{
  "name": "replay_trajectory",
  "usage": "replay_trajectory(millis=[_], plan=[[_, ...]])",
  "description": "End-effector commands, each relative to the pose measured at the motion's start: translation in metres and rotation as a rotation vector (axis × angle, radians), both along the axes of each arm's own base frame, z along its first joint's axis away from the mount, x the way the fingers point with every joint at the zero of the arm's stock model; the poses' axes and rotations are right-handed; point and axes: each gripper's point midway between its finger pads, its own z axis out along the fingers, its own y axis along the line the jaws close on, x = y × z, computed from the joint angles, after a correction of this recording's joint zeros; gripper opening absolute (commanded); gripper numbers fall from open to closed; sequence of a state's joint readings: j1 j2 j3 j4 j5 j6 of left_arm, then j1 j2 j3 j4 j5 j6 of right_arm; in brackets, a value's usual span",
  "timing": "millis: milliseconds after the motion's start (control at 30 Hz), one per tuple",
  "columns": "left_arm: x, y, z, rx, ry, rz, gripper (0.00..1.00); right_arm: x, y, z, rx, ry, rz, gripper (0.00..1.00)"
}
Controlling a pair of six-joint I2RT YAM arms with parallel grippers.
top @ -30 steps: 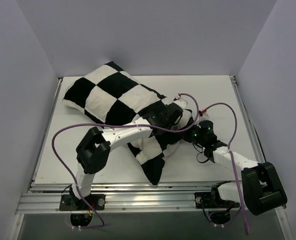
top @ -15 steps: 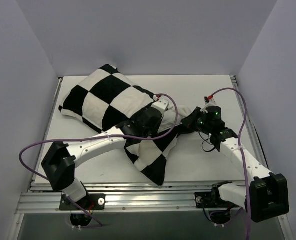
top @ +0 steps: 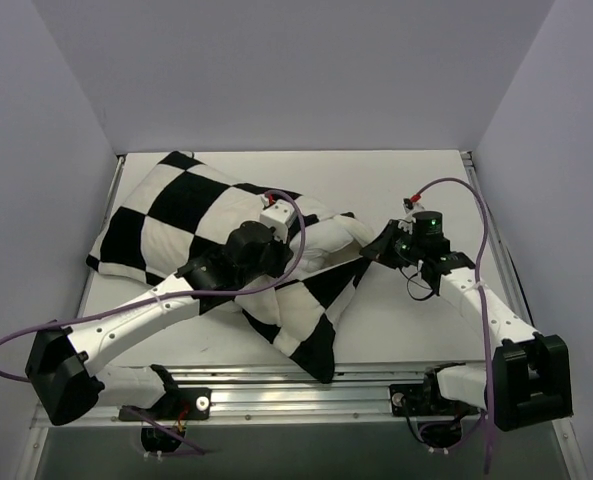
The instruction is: Remove the pillowcase from the pillow
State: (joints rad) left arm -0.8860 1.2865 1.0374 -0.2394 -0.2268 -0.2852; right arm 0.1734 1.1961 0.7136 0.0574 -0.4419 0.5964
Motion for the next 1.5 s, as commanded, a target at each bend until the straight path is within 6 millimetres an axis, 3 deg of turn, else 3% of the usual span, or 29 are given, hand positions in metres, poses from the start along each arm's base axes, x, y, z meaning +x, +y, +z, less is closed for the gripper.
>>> replay_trajectory(millis=[0,33,133,367,467,567,600,633,667,700,733,767,800,867,933,1067,1200,1267,1467], plan=[[-0.007,0.040,0.024,0.022,-0.051,-0.003,0.02,0.024,-0.072,-0.033,-0.244,0.013,-0.202,0.00],[-0.011,0.037,0.035,-0.012,-0.077,-0.030,0.02,0.024,-0.072,-0.041,-0.252,0.038,-0.197,0.00],[-0.022,0.035,0.042,-0.045,-0.079,-0.091,0.02,0.032,-0.070,-0.037,-0.237,0.021,-0.191,0.00],[-0.036,0.051,0.045,-0.101,-0.054,-0.047,0.02,0.047,-0.061,-0.033,-0.206,0.016,-0.168,0.00],[-0.022,0.047,0.050,-0.131,-0.059,0.018,0.02,0.042,-0.046,-0.031,-0.175,0.005,-0.115,0.00],[0.003,0.025,0.059,-0.145,-0.066,0.040,0.02,0.031,-0.025,-0.021,-0.175,-0.026,-0.060,0.01],[0.017,0.011,0.047,-0.123,-0.047,0.040,0.02,0.029,-0.024,-0.012,-0.186,-0.053,-0.066,0.02],[0.026,0.000,0.066,-0.152,-0.071,0.037,0.02,0.024,-0.020,-0.009,-0.196,-0.057,-0.055,0.07],[0.034,-0.009,0.066,-0.151,-0.072,0.036,0.02,0.019,-0.011,-0.004,-0.200,-0.071,-0.031,0.09],[0.047,-0.022,0.051,-0.123,-0.048,0.036,0.02,0.016,-0.008,0.007,-0.198,-0.104,-0.023,0.13],[0.054,-0.028,0.052,-0.120,-0.049,0.039,0.02,0.012,-0.006,0.013,-0.198,-0.113,-0.015,0.24],[0.062,-0.037,0.067,-0.143,-0.070,0.035,0.02,0.009,-0.002,0.020,-0.195,-0.130,-0.003,0.30],[0.072,-0.045,0.054,-0.120,-0.051,0.041,0.02,0.007,-0.001,0.038,-0.182,-0.179,-0.005,0.36],[0.084,-0.054,0.062,-0.141,-0.053,0.056,0.02,-0.004,-0.001,0.046,-0.177,-0.174,-0.007,0.50],[0.094,-0.063,0.050,-0.130,-0.032,0.066,0.02,-0.012,0.004,0.067,-0.145,-0.213,-0.008,0.62],[0.105,-0.081,0.040,-0.142,0.001,0.058,0.02,-0.023,0.020,0.088,-0.082,-0.239,-0.011,0.70],[0.113,-0.091,0.034,-0.136,0.018,0.064,0.02,-0.026,0.040,0.085,-0.090,-0.228,-0.027,0.70],[0.116,-0.093,0.035,-0.139,0.016,0.066,0.02,-0.032,0.060,0.082,-0.075,-0.217,0.001,0.70],[0.121,-0.093,0.036,-0.129,0.014,0.083,0.02,-0.030,0.083,0.051,-0.122,-0.184,-0.017,0.69]])
